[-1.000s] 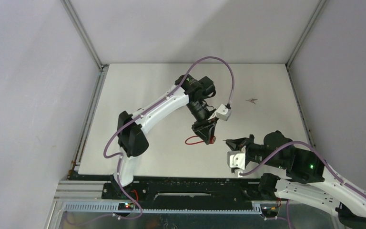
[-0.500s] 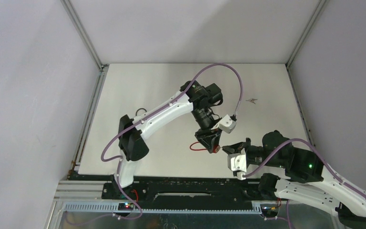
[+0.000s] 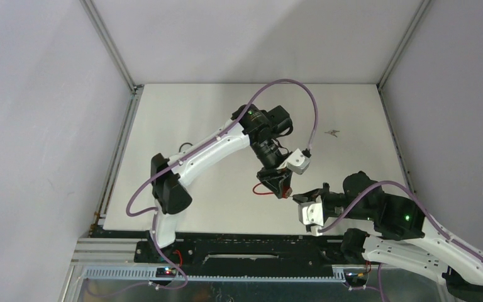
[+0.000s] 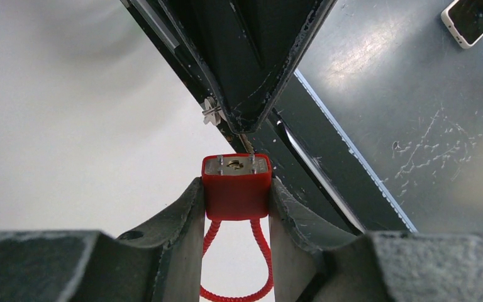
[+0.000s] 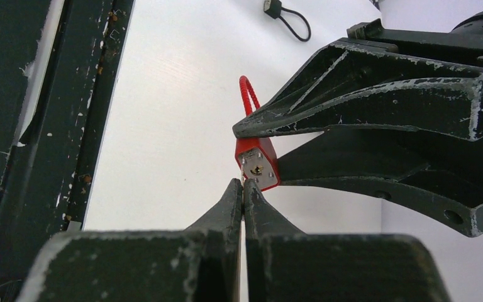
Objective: Unlock with the key
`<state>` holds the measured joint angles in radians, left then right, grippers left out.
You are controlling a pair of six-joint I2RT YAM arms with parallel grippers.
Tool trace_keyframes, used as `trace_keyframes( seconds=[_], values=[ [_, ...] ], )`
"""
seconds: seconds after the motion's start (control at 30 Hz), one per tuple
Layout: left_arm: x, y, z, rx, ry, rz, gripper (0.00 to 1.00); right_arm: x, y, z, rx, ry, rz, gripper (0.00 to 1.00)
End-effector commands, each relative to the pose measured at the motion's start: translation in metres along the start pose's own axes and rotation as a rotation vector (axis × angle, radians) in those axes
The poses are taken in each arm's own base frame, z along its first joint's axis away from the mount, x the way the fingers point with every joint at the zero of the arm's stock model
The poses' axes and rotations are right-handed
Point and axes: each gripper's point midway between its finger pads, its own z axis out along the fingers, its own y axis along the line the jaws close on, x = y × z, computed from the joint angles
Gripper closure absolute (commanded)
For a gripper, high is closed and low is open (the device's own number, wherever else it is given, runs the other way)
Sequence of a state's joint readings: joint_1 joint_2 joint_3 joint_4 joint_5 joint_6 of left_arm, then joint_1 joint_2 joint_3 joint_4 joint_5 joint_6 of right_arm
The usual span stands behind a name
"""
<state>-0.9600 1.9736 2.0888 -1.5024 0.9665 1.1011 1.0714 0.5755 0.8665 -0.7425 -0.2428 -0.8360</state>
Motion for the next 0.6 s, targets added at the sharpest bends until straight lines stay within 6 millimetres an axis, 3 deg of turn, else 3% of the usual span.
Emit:
trace_keyframes(
  seconds=[0.0,0.57],
  values=[
    [-0.014,-0.009,-0.006,-0.02,-0.025,0.044,1.0,-0.008,-0.014,-0.003,0.053,-0.013,0.018,1.0],
    [-0.012,-0.006,-0.005,-0.032,-0.014,0.017,1.0,0.002,-0.022,-0.003,0.092,0.042,0.017,1.0]
  ],
)
